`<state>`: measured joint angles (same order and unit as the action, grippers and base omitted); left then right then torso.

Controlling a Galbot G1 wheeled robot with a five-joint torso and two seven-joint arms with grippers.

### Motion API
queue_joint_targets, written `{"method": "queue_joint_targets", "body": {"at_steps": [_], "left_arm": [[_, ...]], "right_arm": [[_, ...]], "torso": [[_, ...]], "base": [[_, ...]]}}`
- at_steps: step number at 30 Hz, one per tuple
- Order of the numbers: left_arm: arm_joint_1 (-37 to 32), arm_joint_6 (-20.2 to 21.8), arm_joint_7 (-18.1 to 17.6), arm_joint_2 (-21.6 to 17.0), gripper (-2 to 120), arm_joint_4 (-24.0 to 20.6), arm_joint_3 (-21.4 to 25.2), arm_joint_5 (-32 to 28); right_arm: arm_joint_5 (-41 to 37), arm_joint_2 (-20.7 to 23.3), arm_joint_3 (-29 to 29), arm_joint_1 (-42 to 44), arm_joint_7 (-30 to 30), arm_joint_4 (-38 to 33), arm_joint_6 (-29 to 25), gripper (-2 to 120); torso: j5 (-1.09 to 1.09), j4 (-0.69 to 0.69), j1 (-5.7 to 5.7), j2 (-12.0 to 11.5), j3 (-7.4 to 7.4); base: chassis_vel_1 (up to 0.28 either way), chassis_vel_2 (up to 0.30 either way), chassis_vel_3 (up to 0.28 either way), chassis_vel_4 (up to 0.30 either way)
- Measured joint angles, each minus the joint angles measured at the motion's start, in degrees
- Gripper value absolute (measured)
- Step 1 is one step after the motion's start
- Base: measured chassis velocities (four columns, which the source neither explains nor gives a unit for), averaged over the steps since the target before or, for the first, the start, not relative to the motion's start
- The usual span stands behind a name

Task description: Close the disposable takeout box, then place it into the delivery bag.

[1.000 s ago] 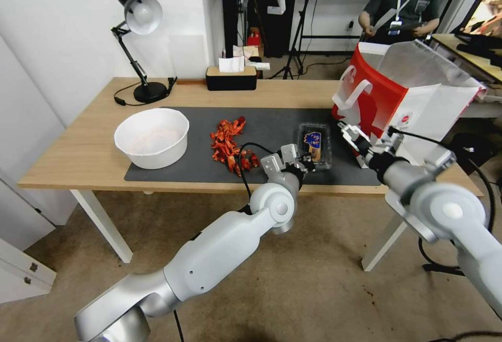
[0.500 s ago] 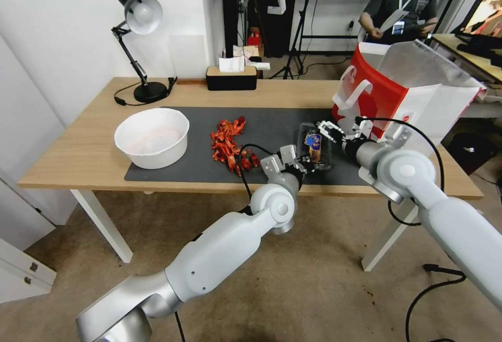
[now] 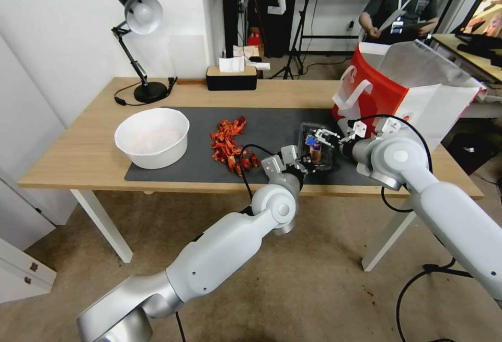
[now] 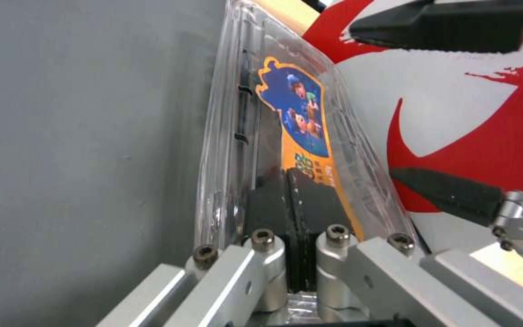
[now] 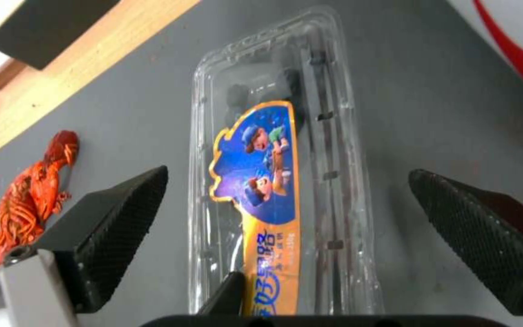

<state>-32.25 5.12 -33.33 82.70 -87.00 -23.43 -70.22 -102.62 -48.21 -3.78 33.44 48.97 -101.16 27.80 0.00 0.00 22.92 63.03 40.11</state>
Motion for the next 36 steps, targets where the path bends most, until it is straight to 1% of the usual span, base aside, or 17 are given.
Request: {"method": "queue_joint_targets", "body": {"at_steps": [2, 5, 9, 12, 24, 32, 36], "left_arm": [[0.0, 0.0, 0.0, 0.0, 0, 0.0, 0.0, 0.0], [-0.1, 0.0, 0.0, -0.1, 0, -0.1, 0.0, 0.0], [-0.4, -0.1, 0.0, -0.2, 0, -0.1, 0.1, 0.2], [-0.5, -0.1, 0.0, -0.3, 0, -0.2, 0.1, 0.3], [-0.4, -0.2, 0.0, -0.3, 0, -0.2, 0.0, 0.3], [-0.6, -0.3, 0.1, -0.6, 0, -0.4, -0.2, 0.4], [-0.6, -0.3, 0.1, -0.7, 0, -0.4, -0.2, 0.4]], "right_arm": [[-0.6, -0.2, 0.1, -0.5, 0.3, 0.4, 0.7, 100], [-2.4, -1.2, 0.6, -2.1, 2.3, 1.7, 2.8, 100], [-3.8, -2.1, 1.1, -3.4, 4.4, 3.3, 4.4, 100], [-5.0, -2.4, 1.3, -3.9, 5.0, 4.2, 5.7, 100], [-9.4, -4.3, 0.6, -5.5, 5.4, 8.3, 9.6, 100], [-11.0, -5.6, -0.5, -6.5, 4.2, 11.8, 12.3, 100], [-11.4, -6.1, -0.5, -6.9, 4.2, 12.5, 12.8, 100]], "torso": [[0.0, 0.0, 0.0, 0.0, 0.0], [0.0, 0.0, 0.0, 0.0, 0.0], [-0.01, 0.0, 0.0, 0.0, 0.0], [0.0, 0.0, 0.0, 0.0, 0.0], [0.0, 0.0, 0.0, 0.0, 0.0], [-0.04, -0.02, -0.02, 0.0, -0.02], [-0.03, -0.04, -0.02, 0.0, -0.03]], "base": [[0.0, 0.0, 0.0, 0.0], [0.0, 0.0, 0.0, 0.0], [0.0, 0.0, 0.0, 0.0], [0.0, 0.0, 0.0, 0.0], [0.0, 0.0, 0.0, 0.0], [0.0, 0.0, 0.0, 0.0], [0.0, 0.0, 0.0, 0.0]]}}
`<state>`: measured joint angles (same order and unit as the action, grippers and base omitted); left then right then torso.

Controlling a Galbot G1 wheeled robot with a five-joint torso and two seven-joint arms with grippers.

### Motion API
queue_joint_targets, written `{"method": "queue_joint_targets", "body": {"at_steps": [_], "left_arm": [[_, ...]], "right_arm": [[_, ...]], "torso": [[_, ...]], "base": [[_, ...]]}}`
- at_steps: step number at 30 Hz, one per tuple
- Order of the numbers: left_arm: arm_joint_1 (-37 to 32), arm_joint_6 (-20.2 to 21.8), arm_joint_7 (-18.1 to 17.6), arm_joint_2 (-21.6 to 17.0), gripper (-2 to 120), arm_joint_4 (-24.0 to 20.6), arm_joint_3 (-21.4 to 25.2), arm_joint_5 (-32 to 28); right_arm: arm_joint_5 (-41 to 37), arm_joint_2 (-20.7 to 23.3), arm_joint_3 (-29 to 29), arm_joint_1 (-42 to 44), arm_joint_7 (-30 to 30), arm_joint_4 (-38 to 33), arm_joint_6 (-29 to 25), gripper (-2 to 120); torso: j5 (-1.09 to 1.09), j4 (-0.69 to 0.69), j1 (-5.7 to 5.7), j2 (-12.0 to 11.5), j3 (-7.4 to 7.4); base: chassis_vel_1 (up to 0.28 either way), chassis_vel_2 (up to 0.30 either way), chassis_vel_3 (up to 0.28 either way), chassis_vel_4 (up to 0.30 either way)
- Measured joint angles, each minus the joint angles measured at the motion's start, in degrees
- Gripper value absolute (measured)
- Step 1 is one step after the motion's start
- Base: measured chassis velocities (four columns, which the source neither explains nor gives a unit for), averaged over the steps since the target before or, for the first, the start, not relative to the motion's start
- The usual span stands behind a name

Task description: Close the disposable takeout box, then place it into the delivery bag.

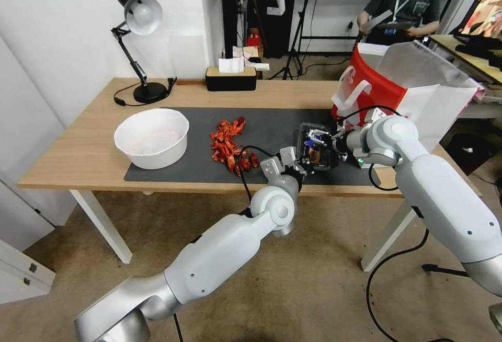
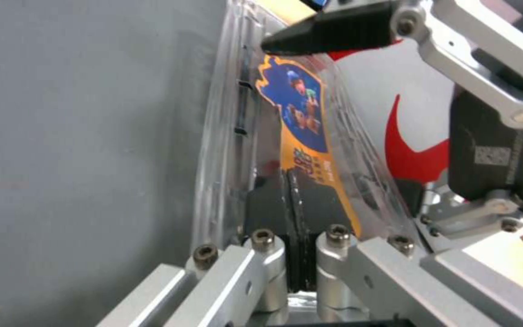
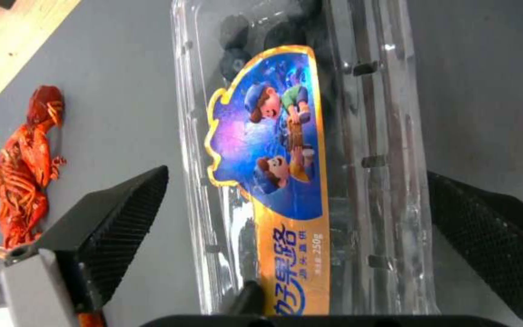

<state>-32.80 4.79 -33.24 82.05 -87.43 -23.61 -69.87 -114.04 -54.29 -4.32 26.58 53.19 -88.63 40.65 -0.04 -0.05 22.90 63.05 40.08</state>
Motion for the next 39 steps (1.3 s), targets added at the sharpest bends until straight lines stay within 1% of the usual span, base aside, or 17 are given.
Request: {"method": "queue_joint_targets", "body": {"at_steps": [7, 17, 31, 33, 34, 35, 36, 37, 38, 39], "left_arm": [[-0.1, -0.1, 0.1, 0.1, 0, -0.1, -0.1, 0.0], [-0.2, -0.2, 0.1, 0.3, 0, -0.3, -0.2, 0.2], [-0.2, -0.3, 0.1, 0.4, 0, -0.2, -0.1, 0.2], [-0.2, -0.3, 0.0, 0.4, 0, -0.2, -0.1, 0.3], [-0.2, -0.3, 0.0, 0.4, 0, -0.2, -0.1, 0.3], [-0.2, -0.3, -0.1, 0.4, 0, -0.2, -0.1, 0.3], [-0.2, -0.3, -0.1, 0.4, 0, -0.2, -0.1, 0.3], [-0.3, -0.3, -0.1, 0.4, 0, -0.3, -0.1, 0.3], [-0.3, -0.3, -0.1, 0.4, 0, -0.3, -0.1, 0.3], [-0.3, -0.4, -0.1, 0.3, 0, -0.4, -0.1, 0.3]], "right_arm": [[0.0, -0.6, 0.2, -0.7, -0.1, 0.7, 0.5, 100], [-0.9, -0.1, -0.4, -0.6, -0.4, 0.2, 1.0, 100], [-1.0, -0.6, -0.9, -0.7, -0.6, 0.4, 1.1, 100], [-0.8, -0.6, -0.9, -0.7, -0.3, 0.8, 0.6, 92], [-0.8, -0.6, -0.9, -0.7, -0.3, 0.8, 0.6, 92], [-0.8, -0.6, -1.0, -0.6, -0.2, 0.9, 0.3, 89], [-0.8, -0.6, -1.2, -0.5, -0.1, 1.0, 0.2, 86], [-0.7, -0.6, -1.4, -0.3, 0.1, 1.1, -0.1, 80], [-0.7, -0.6, -1.4, -0.3, 0.1, 1.1, -0.1, 80], [-0.7, -0.6, -1.6, -0.1, 0.2, 1.1, -0.2, 76]], "torso": [[0.05, 0.01, 0.01, 0.0, 0.02], [0.08, 0.09, 0.04, 0.0, 0.05], [0.04, 0.06, 0.03, 0.0, 0.03], [0.03, 0.06, 0.03, 0.0, 0.03], [0.03, 0.06, 0.03, 0.0, 0.03], [0.02, 0.05, 0.02, 0.0, 0.02], [0.02, 0.06, 0.02, 0.0, 0.01], [0.01, 0.05, 0.01, 0.0, 0.01], [0.01, 0.05, 0.01, 0.0, 0.01], [0.0, 0.04, 0.01, 0.0, 0.0]], "base": [[0.0, 0.0, 0.0, 0.0], [0.0, 0.0, 0.0, 0.0], [0.0, 0.0, 0.0, 0.0], [0.0, 0.0, 0.0, 0.0], [0.0, 0.0, 0.0, 0.0], [0.0, 0.0, 0.0, 0.0], [0.0, 0.0, 0.0, 0.0], [0.0, 0.0, 0.0, 0.0], [0.0, 0.0, 0.0, 0.0], [0.0, 0.0, 0.0, 0.0]]}}
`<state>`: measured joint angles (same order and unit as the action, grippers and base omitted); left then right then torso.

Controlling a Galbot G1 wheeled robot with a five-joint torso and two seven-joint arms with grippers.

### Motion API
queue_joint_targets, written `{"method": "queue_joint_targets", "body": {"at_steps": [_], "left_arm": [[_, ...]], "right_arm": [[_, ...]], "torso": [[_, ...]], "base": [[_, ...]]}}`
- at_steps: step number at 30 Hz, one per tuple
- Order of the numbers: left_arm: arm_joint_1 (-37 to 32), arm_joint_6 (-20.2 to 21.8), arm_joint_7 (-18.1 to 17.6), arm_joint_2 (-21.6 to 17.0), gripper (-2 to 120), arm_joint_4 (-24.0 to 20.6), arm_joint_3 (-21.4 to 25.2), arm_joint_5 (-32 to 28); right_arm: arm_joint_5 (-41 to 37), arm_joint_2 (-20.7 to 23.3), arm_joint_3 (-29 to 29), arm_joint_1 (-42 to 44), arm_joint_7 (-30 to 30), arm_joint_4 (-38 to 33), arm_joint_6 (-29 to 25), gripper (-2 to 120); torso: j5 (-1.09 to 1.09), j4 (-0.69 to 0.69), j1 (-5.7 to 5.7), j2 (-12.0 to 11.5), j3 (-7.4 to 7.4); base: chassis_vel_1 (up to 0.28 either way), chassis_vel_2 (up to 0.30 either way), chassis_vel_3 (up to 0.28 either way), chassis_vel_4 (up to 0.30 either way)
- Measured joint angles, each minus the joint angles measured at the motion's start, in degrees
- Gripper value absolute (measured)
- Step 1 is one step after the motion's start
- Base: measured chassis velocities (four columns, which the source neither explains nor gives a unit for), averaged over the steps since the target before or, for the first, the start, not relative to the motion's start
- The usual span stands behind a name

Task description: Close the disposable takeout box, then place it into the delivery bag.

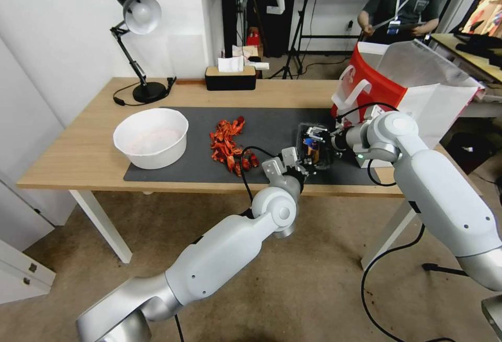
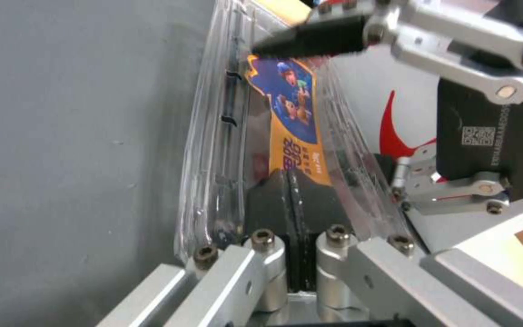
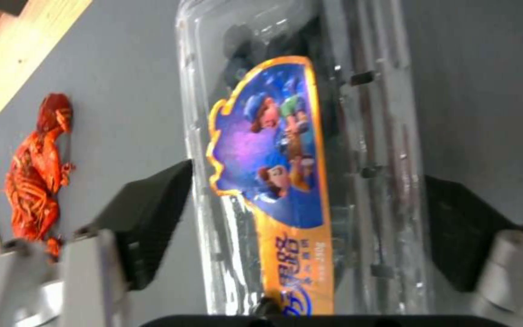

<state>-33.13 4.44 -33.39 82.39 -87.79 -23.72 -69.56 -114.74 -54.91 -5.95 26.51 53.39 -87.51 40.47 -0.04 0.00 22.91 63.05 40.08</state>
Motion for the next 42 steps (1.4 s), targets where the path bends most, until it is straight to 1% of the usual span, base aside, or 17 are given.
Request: {"method": "queue_joint_targets", "body": {"at_steps": [2, 3, 6, 7, 10, 13, 19, 20, 22, 29, 31, 32, 34, 36, 38, 39, 42], "left_arm": [[0.0, 0.0, 0.0, -0.1, 0, -0.1, 0.0, 0.0], [0.0, 0.0, 0.0, -0.1, 0, -0.1, 0.0, 0.0], [-0.1, 0.0, -0.1, -0.3, 0, -0.3, 0.0, 0.0], [-0.1, 0.0, -0.1, -0.3, 0, -0.3, 0.0, 0.0], [-0.2, -0.1, -0.1, -0.3, 0, -0.4, 0.0, 0.0], [-0.2, -0.1, -0.1, -0.3, 0, -0.4, 0.0, 0.0], [-0.4, -0.1, -0.1, -0.7, 0, -1.0, 0.2, 0.0], [-0.4, -0.1, -0.1, -0.7, 0, -1.0, 0.2, 0.0], [-0.7, -0.2, -0.2, -1.3, 0, -1.7, 0.4, 0.0], [-1.4, -0.1, -1.2, -3.9, 0, -4.6, 0.7, 0.2], [-2.2, 0.0, -1.9, -6.2, 0, -7.0, 1.5, 0.2], [-2.2, 0.0, -1.9, -6.2, 0, -7.0, 1.5, 0.2], [-3.6, 0.2, -2.5, -8.6, 0, -10.1, 3.0, 0.2], [-4.2, 0.3, -2.6, -9.5, 0, -11.1, 3.6, 0.2], [-6.5, 0.5, -2.9, -12.7, 0, -15.2, 6.0, 0.3], [-6.5, 0.5, -2.9, -12.7, 0, -15.2, 6.0, 0.3], [-10.1, 0.7, -2.9, -16.0, 0, -20.2, 9.4, 0.8]], "right_arm": [[0.1, 0.0, -0.4, 0.3, 0.1, 0.0, -0.2, 67], [0.1, 0.0, -0.4, 0.3, 0.1, 0.0, -0.2, 67], [0.3, 0.0, -0.8, 0.8, 0.3, -0.1, -0.5, 52], [0.3, 0.0, -0.8, 0.8, 0.3, -0.1, -0.5, 52], [0.4, 0.1, -1.0, 1.3, 0.4, -0.2, -0.6, 37], [0.4, 0.1, -1.1, 1.4, 0.4, -0.3, -0.7, 32], [0.5, 0.0, -1.3, 1.6, 0.4, -0.6, -0.9, 9], [0.5, 0.0, -1.3, 1.6, 0.4, -0.6, -0.9, 9], [0.5, 0.0, -1.3, 1.6, 0.4, -0.8, -1.0, 1], [0.7, 0.2, -1.4, 1.7, 0.3, -1.1, -1.3, 0], [0.8, 0.3, -1.4, 1.6, 0.3, -1.5, -1.3, 0], [0.8, 0.3, -1.4, 1.6, 0.3, -1.5, -1.3, 0], [0.9, 0.4, -1.4, 1.5, 0.3, -2.3, -1.3, 0], [0.9, 0.5, -1.4, 1.5, 0.2, -2.6, -1.3, 0], [0.9, 0.5, -1.4, 1.3, -0.1, -3.5, -1.3, 0], [0.9, 0.5, -1.4, 1.3, -0.1, -3.5, -1.3, 0], [0.9, 0.7, -1.3, 1.1, -0.5, -4.9, -1.3, 0]], "torso": [[0.0, -0.02, -0.01, 0.0, 0.0], [0.0, -0.02, -0.01, 0.0, 0.0], [0.02, -0.03, 0.0, 0.0, 0.0], [0.02, -0.03, 0.0, 0.0, 0.0], [0.05, -0.02, 0.0, 0.0, 0.02], [0.05, 0.0, 0.0, 0.0, 0.02], [0.05, 0.02, 0.02, 0.0, 0.03], [0.05, 0.02, 0.02, 0.0, 0.03], [0.03, 0.02, 0.02, 0.0, 0.03], [0.04, 0.02, 0.02, 0.0, 0.03], [0.05, 0.02, 0.02, 0.0, 0.04], [0.05, 0.02, 0.02, 0.0, 0.04], [0.04, 0.0, 0.03, 0.0, 0.04], [0.03, -0.01, 0.03, 0.0, 0.04], [0.03, 0.01, 0.03, 0.0, 0.04], [0.03, 0.01, 0.03, 0.0, 0.04], [0.03, 0.01, 0.02, 0.0, 0.04]], "base": [[0.0, 0.0, 0.0, 0.0], [0.0, 0.0, 0.0, 0.0], [0.0, 0.0, 0.0, 0.0], [0.0, 0.0, 0.0, 0.0], [0.0, 0.0, 0.0, 0.0], [0.0, 0.0, 0.0, 0.0], [0.0, 0.0, 0.0, 0.0], [0.0, 0.0, 0.0, 0.0], [0.0, 0.0, 0.0, 0.0], [0.0, 0.0, 0.0, 0.0], [0.0, 0.0, 0.0, 0.0], [0.0, 0.0, 0.0, 0.0], [0.0, 0.0, 0.0, 0.0], [0.0, 0.0, 0.0, 0.0], [0.0, 0.0, 0.0, 0.0], [0.0, 0.0, 0.0, 0.0], [0.0, 0.0, 0.0, 0.0]]}}
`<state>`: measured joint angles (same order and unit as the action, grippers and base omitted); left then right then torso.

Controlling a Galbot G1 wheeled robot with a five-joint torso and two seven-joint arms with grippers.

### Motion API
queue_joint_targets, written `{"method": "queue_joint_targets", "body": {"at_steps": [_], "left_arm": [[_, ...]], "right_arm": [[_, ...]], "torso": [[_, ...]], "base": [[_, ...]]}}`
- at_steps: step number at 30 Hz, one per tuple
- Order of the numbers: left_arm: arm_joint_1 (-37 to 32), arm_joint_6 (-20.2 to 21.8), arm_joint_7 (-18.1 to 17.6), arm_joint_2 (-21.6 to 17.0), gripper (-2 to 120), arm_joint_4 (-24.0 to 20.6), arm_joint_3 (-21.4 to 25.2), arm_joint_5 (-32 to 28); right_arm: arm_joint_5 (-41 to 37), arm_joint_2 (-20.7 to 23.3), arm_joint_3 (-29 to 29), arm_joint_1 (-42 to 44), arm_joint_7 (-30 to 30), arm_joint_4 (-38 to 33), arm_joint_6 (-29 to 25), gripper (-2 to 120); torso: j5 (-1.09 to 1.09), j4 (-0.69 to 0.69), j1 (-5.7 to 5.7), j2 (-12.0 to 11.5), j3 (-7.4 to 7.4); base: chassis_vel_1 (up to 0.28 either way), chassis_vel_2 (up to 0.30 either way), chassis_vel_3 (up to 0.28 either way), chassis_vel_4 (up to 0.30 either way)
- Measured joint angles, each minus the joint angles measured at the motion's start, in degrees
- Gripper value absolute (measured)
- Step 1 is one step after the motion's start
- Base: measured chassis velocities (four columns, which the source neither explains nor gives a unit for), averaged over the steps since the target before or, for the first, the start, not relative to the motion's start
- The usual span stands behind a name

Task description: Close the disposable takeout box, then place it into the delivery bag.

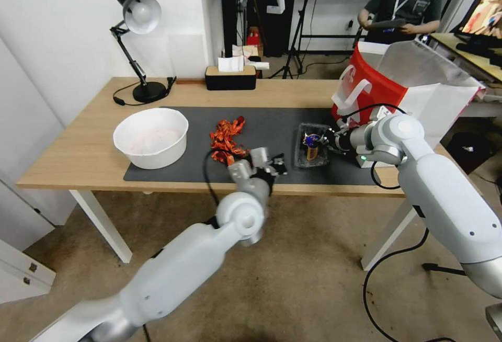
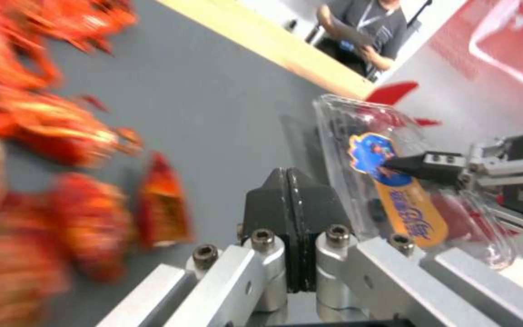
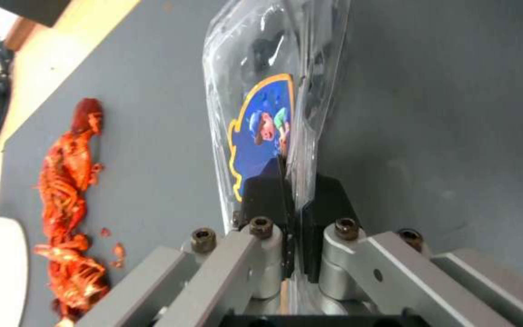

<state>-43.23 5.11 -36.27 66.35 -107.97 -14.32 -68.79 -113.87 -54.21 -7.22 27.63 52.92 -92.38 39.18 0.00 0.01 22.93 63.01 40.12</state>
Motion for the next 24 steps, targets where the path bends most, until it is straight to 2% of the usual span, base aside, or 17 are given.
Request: {"method": "queue_joint_targets", "body": {"at_steps": [8, 10, 11, 13, 14, 16, 18, 19, 20, 22, 23, 24], "left_arm": [[-7.6, 0.4, 0.5, -4.4, 0, -6.4, 5.1, 1.4], [-13.4, 0.6, 1.5, -6.5, 10, -9.3, 8.5, 2.4], [-13.4, 0.6, 1.5, -6.5, 10, -9.3, 8.5, 2.4], [-18.9, 0.6, 3.1, -8.3, 20, -12.4, 12.0, 3.7], [-18.9, 0.6, 3.1, -8.3, 20, -12.4, 12.0, 3.7], [-25.2, -0.2, 4.7, -10.1, 31, -15.3, 17.0, 7.2], [-26.4, -0.6, 5.0, -10.3, 34, -15.6, 18.0, 8.3], [-29.8, -2.2, 6.0, -10.7, 43, -16.0, 20.2, 13.0], [-29.8, -2.2, 6.0, -10.7, 43, -16.0, 20.2, 13.0], [-33.2, -5.0, 8.0, -10.9, 50, -15.4, 21.7, 19.6], [-35.3, -6.6, 9.3, -10.9, 57, -14.5, 22.1, 23.9], [-35.3, -6.6, 9.3, -10.9, 57, -14.5, 22.1, 23.9]], "right_arm": [[0.8, 0.7, 0.3, -0.6, -1.3, -3.0, -0.3, 0], [1.6, 1.4, 0.3, -0.9, -2.7, -5.3, -1.0, 0], [1.6, 1.4, 0.3, -0.9, -2.7, -5.3, -1.0, 0], [3.0, 2.1, 0.2, -1.4, -5.1, -7.6, -2.1, 0], [3.0, 2.1, 0.2, -1.4, -5.1, -7.6, -2.1, 0], [6.7, 2.9, -0.2, -2.9, -10.4, -10.1, -4.8, 0], [7.8, 3.1, -0.3, -3.4, -11.7, -10.5, -5.7, 0], [11.4, 3.5, -0.4, -5.0, -15.1, -11.3, -9.0, 0], [11.4, 3.5, -0.4, -5.0, -15.1, -11.3, -9.0, 0], [15.1, 3.9, -0.3, -6.9, -17.4, -11.9, -12.7, 0], [19.0, 4.6, -0.2, -8.0, -18.6, -12.0, -15.4, 0], [19.0, 4.6, -0.2, -8.0, -18.6, -12.0, -15.4, 0]], "torso": [[-0.01, -0.01, 0.0, 0.0, -0.01], [-0.01, -0.02, 0.0, 0.0, -0.01], [-0.01, -0.02, 0.0, 0.0, -0.01], [-0.01, 0.0, -0.01, 0.0, -0.02], [-0.01, 0.0, -0.01, 0.0, -0.02], [-0.01, 0.0, -0.02, 0.0, -0.02], [-0.01, 0.0, -0.02, 0.0, -0.02], [0.0, 0.0, -0.02, 0.0, -0.02], [0.0, 0.0, -0.02, 0.0, -0.02], [0.0, 0.0, -0.02, 0.0, -0.02], [-0.01, 0.04, -0.02, 0.0, -0.02], [-0.01, 0.04, -0.02, 0.0, -0.02]], "base": [[0.0, 0.0, 0.0, 0.0], [0.0, 0.0, 0.0, 0.0], [0.0, 0.0, 0.0, 0.0], [0.0, 0.0, 0.0, 0.0], [0.0, 0.0, 0.0, 0.0], [0.0, 0.0, 0.0, 0.0], [0.0, 0.0, 0.0, 0.0], [0.0, 0.0, 0.0, 0.0], [0.0, 0.0, 0.0, 0.0], [0.0, 0.0, 0.0, 0.0], [0.0, 0.0, 0.0, 0.0], [0.0, 0.0, 0.0, 0.0]]}}
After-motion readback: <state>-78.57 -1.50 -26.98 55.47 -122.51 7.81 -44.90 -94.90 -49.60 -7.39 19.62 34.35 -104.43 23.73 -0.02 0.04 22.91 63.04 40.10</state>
